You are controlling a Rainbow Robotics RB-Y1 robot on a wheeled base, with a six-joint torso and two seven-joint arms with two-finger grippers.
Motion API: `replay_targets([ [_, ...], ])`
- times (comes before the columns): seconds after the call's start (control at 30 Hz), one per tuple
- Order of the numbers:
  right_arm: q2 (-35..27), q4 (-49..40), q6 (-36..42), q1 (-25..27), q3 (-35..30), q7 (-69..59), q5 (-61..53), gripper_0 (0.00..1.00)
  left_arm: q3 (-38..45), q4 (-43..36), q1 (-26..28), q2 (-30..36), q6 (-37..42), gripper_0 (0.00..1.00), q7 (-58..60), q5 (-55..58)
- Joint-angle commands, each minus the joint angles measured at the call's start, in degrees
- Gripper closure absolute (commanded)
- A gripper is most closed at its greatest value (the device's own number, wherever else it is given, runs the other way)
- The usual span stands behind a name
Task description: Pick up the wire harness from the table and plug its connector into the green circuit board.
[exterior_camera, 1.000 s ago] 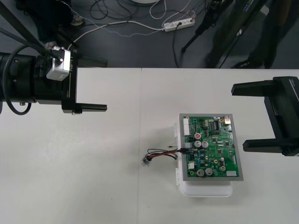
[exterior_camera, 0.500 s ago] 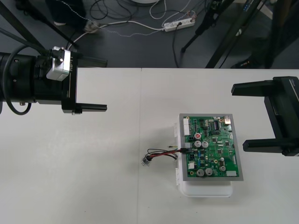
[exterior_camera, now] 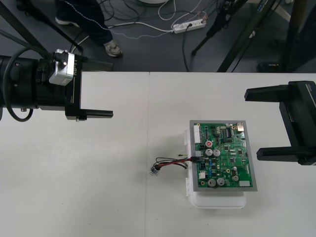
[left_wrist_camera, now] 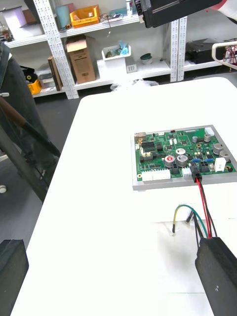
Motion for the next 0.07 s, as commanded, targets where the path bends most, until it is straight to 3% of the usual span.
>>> replay_targets([
  [0.03, 0.44, -1.22, -0.3, -1.49, -1.0, -2.37, -0.49, 0.0, 0.64, -1.81, -2.31, 2.0, -1.92, 0.0, 3.06, 0.17],
  [0.07, 0.44, -1.22, -0.3, -1.49, -1.0, -2.37, -0.49, 0.0, 0.64, -1.81, -2.31, 2.0, -1.92, 0.0, 3.06, 0.17],
])
